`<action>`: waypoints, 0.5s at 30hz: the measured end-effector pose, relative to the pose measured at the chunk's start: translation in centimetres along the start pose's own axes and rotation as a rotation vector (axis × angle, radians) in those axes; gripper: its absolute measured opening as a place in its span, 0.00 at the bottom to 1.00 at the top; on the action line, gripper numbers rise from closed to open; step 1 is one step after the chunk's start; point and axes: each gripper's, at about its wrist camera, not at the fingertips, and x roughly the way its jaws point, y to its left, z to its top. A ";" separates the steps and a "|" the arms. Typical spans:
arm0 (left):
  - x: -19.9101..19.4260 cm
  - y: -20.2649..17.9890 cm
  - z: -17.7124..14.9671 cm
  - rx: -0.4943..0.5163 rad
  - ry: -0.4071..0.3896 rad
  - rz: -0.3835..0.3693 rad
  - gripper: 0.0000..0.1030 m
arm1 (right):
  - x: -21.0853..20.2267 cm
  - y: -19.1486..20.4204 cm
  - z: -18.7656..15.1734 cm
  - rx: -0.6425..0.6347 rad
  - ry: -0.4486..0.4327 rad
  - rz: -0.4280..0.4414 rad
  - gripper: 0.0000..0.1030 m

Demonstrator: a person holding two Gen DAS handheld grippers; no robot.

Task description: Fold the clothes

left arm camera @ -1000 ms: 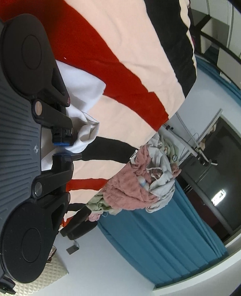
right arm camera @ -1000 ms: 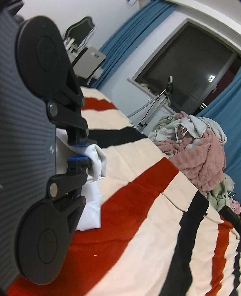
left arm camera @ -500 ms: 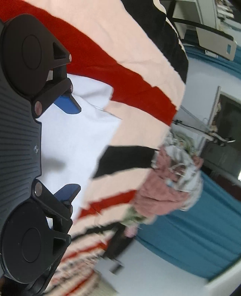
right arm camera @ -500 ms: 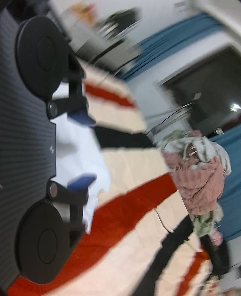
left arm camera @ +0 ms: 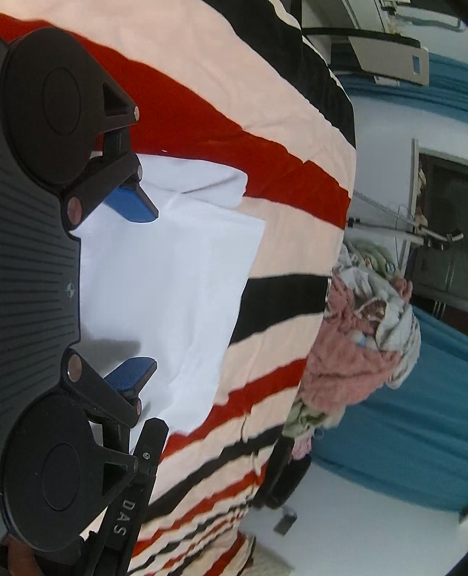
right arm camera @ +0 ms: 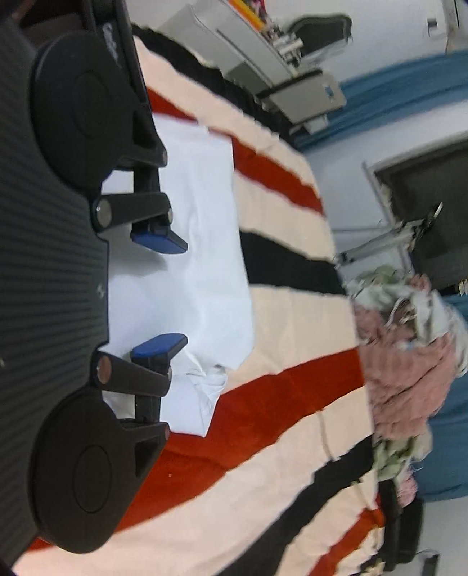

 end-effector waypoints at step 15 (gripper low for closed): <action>-4.0 0.5 -3.5 -0.107 0.018 -0.049 0.81 | -2.3 0.6 -5.0 -0.065 0.129 -0.011 0.49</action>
